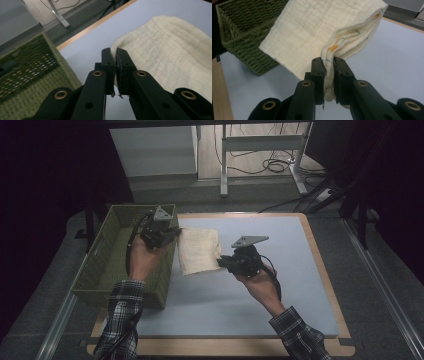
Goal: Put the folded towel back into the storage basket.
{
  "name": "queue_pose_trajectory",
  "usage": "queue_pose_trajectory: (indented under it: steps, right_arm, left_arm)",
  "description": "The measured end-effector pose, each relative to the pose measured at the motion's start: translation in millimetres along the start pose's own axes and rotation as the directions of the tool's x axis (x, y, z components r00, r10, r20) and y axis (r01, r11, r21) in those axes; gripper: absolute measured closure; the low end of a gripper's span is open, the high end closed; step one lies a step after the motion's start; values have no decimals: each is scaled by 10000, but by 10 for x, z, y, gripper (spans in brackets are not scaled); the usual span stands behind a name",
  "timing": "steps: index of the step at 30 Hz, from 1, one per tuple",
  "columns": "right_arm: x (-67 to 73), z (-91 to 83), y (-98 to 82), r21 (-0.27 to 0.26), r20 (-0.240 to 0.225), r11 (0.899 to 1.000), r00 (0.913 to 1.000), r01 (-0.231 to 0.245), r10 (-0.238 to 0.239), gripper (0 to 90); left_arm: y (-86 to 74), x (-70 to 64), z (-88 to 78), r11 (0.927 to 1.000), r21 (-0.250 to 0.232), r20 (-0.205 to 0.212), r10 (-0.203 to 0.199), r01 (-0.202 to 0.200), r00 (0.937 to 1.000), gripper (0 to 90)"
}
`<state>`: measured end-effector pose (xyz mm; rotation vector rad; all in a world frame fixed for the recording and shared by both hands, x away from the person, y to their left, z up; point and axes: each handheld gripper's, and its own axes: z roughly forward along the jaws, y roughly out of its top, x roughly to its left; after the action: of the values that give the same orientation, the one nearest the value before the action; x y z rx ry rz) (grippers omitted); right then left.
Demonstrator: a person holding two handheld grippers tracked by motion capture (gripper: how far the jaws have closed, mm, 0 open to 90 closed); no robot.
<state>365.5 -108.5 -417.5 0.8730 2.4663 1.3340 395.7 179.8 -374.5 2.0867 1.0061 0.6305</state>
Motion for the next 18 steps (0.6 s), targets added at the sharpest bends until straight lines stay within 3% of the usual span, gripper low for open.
queue_pose_trajectory:
  steps: [10,18]
  right_arm:
    - [157,172,278,-173,-263,9994,9992,291,-296,792]
    - [302,339,444,-289,-527,9987,9977,423,-438,791]
  left_arm:
    - [-61,226,-244,9997,-151,-669,-194,184,9976,860]
    - [-166,422,-413,9990,-142,-1168,-446,432,9922,860]
